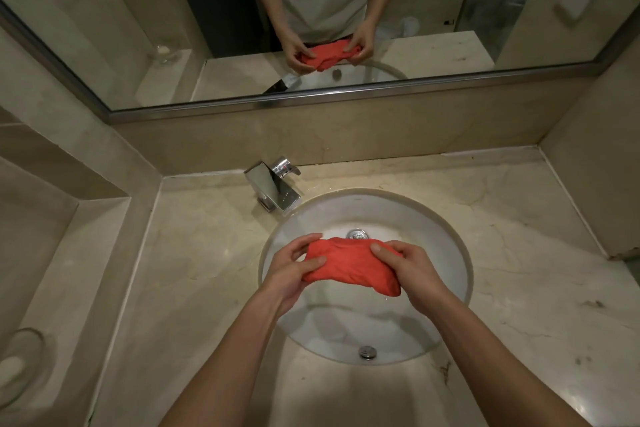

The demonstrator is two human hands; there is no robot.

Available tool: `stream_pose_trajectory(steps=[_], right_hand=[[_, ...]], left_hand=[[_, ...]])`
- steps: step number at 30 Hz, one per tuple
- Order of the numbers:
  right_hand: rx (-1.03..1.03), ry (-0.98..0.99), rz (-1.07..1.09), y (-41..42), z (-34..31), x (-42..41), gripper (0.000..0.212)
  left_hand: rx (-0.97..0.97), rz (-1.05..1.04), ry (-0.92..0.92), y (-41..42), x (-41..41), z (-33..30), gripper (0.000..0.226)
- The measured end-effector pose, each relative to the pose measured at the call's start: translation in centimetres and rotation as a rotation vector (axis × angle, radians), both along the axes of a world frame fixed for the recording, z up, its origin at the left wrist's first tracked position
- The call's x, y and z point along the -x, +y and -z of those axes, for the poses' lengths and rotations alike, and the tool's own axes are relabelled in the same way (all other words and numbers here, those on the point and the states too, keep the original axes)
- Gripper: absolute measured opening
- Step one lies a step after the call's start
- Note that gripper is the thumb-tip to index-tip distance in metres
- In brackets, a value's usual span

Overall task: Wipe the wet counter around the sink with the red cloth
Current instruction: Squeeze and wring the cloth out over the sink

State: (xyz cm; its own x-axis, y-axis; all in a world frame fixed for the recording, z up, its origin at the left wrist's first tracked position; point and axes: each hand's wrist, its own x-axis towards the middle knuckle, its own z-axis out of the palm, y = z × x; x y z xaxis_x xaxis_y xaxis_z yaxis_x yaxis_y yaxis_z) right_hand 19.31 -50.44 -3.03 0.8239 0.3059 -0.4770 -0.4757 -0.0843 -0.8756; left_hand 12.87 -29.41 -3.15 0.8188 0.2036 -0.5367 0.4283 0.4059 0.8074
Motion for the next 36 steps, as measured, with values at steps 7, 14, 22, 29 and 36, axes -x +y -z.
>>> stream_pose_trajectory(steps=[7, 14, 22, 29, 36], right_hand=[[-0.384, 0.401, -0.004, 0.5, -1.7, 0.8, 0.016], [-0.488, 0.524, 0.132, 1.0, -1.2, 0.6, 0.049], [-0.6, 0.532, 0.164, 1.4, -2.0, 0.8, 0.054], [-0.618, 0.604, 0.269, 3.3, -2.0, 1.9, 0.041], [-0.554, 0.411, 0.346, 3.1, -1.6, 0.6, 0.041]], left_hand=[[-0.325, -0.023, -0.033, 0.1, -0.1, -0.3, 0.043], [-0.721, -0.096, -0.111, -2.4, -0.7, -2.7, 0.011], [0.495, -0.181, -0.121, -3.6, -2.0, -6.1, 0.035], [0.82, -0.171, 0.071, -4.1, -1.9, -2.0, 0.061], [0.362, -0.307, 0.264, -1.6, -1.4, 0.7, 0.034]])
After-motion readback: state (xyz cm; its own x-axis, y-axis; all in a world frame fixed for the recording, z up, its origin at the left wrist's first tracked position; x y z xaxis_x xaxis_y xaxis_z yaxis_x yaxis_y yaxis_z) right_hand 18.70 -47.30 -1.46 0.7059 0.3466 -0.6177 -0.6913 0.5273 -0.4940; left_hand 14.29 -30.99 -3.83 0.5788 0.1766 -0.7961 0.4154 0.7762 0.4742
